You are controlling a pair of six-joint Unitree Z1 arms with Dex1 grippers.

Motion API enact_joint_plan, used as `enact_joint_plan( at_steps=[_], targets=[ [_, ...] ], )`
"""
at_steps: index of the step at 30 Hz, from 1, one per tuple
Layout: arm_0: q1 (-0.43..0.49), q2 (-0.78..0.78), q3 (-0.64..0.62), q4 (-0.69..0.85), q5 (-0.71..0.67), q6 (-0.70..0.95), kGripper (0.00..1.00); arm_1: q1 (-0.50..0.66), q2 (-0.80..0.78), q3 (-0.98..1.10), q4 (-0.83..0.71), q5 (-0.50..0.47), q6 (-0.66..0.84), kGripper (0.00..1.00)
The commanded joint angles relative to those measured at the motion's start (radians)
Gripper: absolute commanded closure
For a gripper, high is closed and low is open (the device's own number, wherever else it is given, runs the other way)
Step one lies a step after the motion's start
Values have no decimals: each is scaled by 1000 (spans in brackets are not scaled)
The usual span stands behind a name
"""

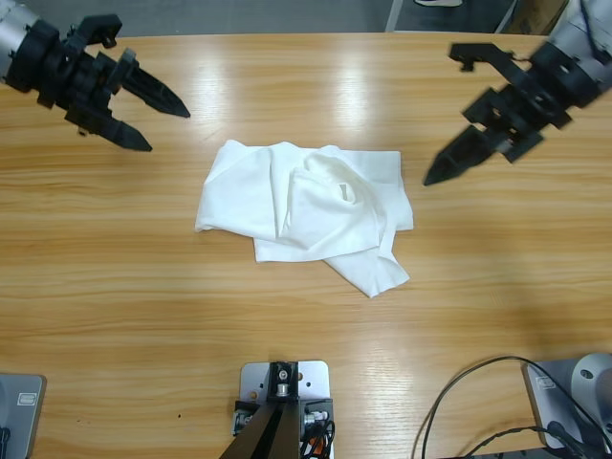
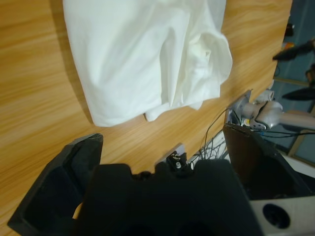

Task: Fold clothes

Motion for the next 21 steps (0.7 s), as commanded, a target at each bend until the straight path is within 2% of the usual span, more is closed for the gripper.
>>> enact_joint_plan(
  at_steps=[1,10,21],
  targets=[
    [5,-5,153,-116,-49,26,59,157,116,-162,-29,-144,33,46],
    [5,80,152,-135,-82,48,59,230,286,-258,-44,-227,97,64],
    [-22,222,189,-223,-90,55,82,265,373,-411,-9,-288,117,62]
  ],
)
